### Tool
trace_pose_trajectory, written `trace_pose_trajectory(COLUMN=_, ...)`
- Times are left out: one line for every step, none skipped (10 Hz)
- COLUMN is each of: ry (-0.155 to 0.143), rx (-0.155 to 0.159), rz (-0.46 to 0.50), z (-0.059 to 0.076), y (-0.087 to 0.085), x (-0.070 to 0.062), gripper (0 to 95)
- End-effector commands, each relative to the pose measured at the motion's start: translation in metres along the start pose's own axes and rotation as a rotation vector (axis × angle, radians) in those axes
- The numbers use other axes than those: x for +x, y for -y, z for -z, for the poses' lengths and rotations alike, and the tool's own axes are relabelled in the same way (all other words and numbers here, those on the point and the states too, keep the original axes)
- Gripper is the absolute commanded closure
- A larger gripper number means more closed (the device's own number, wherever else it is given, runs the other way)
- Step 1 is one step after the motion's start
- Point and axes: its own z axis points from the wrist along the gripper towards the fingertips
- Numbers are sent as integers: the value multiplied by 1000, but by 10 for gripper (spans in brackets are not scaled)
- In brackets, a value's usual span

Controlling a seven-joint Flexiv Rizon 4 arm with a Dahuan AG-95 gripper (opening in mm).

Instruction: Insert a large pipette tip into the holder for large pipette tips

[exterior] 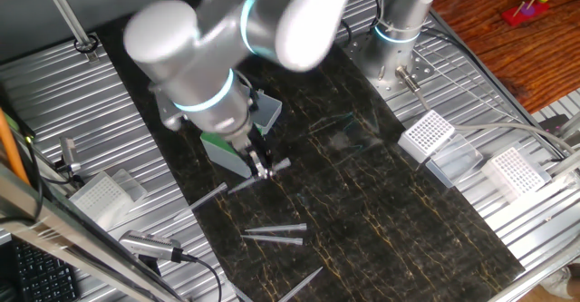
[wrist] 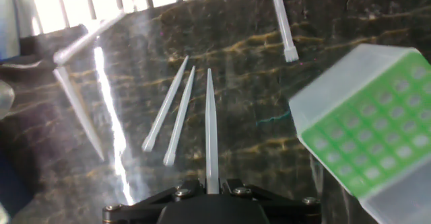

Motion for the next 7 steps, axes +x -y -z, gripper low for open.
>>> trace_pose_trajectory(ry=-11, rx=26, rz=-43, z=17, y=21, x=7, gripper=950)
trace_pose_trajectory(ry=-22, rx=28, rz=-54, z=24, y=35, x=10, gripper=950)
trace_pose_trajectory(ry=-25, rx=27, rz=-69, z=29, y=48, x=12, gripper=950)
trace_pose_trajectory(ry=-30, rx=21, rz=-76, z=32, y=60, x=14, gripper=950)
trace_pose_trajectory(ry=-41, rx=13, rz=-83, z=35, y=71, x=17, gripper=950)
trace_pose_trajectory(ry=-60, rx=-8, rz=-79, z=37, y=78, x=20, gripper=950)
trace_pose_trajectory(ry=-72, rx=-16, rz=-75, z=37, y=83, x=20, gripper=950)
